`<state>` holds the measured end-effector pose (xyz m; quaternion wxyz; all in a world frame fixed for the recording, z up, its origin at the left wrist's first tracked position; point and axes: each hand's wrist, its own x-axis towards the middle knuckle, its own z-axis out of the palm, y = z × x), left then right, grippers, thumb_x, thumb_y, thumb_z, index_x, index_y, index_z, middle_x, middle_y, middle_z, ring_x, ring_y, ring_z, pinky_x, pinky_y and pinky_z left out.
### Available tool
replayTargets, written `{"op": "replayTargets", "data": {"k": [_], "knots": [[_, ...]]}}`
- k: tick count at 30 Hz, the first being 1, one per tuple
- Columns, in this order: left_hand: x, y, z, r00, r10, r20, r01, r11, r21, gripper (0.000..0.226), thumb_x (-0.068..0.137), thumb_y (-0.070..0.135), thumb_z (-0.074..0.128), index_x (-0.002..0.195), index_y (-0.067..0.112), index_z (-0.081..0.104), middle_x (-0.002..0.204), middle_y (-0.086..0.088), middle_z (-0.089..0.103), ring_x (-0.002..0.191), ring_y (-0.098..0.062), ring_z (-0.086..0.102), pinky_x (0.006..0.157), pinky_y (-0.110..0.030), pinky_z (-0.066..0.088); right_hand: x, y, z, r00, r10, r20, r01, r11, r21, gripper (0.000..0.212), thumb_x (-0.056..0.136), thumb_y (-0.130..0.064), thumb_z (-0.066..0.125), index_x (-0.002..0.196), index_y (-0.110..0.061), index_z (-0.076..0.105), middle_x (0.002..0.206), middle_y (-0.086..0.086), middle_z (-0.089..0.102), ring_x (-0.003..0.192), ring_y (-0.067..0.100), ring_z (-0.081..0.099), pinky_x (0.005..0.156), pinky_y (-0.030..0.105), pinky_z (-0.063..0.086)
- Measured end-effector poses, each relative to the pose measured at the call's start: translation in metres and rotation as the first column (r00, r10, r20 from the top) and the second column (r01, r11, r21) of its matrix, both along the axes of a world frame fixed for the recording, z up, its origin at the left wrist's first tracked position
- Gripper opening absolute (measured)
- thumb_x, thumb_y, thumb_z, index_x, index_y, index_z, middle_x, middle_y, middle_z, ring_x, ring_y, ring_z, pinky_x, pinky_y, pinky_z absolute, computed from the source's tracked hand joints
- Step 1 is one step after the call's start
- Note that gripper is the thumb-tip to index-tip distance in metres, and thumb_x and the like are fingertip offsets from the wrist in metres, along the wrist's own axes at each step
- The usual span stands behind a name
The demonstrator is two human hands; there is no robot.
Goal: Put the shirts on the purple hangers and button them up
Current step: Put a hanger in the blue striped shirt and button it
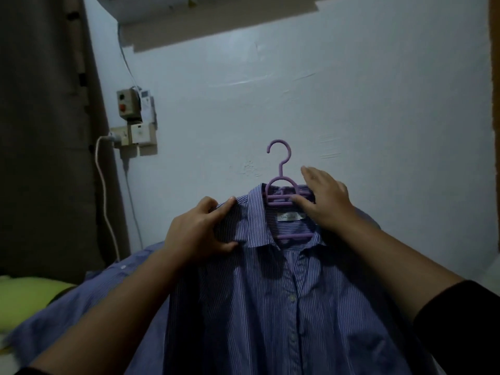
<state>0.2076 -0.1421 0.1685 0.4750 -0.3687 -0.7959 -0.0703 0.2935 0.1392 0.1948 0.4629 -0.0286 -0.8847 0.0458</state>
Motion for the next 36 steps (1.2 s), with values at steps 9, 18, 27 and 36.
{"op": "replayTargets", "data": {"k": [9,18,27,36], "knots": [[-0.01,-0.067,0.011,0.934,0.269,0.237,-0.293,0.954,0.072,0.098,0.068,0.07,0.067,0.149,0.041,0.021,0.125,0.005,0.045,0.104,-0.016,0.055,0.078,-0.03,0.05,-0.078,-0.058,-0.043,0.97,0.196,0.145,-0.176,0.975,-0.138,0.089,0.086,-0.062,0.048,0.15,-0.031,-0.007,0.16,-0.002,-0.003,0.146,0.019,0.003,0.116,0.049,0.008],[-0.059,-0.129,0.004,0.809,0.448,0.381,-0.537,0.827,0.167,0.097,0.068,0.073,0.062,0.15,0.037,0.023,0.125,0.004,0.047,0.113,-0.018,0.053,0.086,-0.031,0.045,-0.17,-0.152,-0.07,0.872,0.408,0.27,-0.324,0.896,-0.304,0.087,0.088,-0.059,0.048,0.15,-0.03,-0.005,0.16,-0.002,-0.002,0.146,0.02,0.007,0.113,0.054,0.011],[-0.14,-0.203,-0.044,0.654,0.529,0.54,-0.712,0.672,0.204,0.098,0.069,0.072,0.063,0.15,0.033,0.025,0.123,-0.002,0.049,0.109,-0.021,0.055,0.08,-0.031,0.046,-0.263,-0.235,-0.106,0.78,0.48,0.402,-0.355,0.868,-0.347,0.085,0.089,-0.061,0.045,0.151,-0.029,-0.003,0.16,-0.002,-0.002,0.146,0.021,0.01,0.112,0.053,0.016],[-0.196,-0.255,-0.129,0.414,0.759,0.502,-0.88,0.475,0.009,0.06,0.089,0.063,0.044,0.133,0.023,0.053,0.134,-0.012,0.05,0.116,-0.03,0.051,0.09,-0.038,0.041,-0.302,-0.288,-0.157,0.677,0.5,0.54,-0.392,0.866,-0.311,0.082,0.089,-0.061,0.044,0.15,-0.031,-0.001,0.16,-0.001,-0.001,0.145,0.022,0.014,0.113,0.052,0.016]]}}
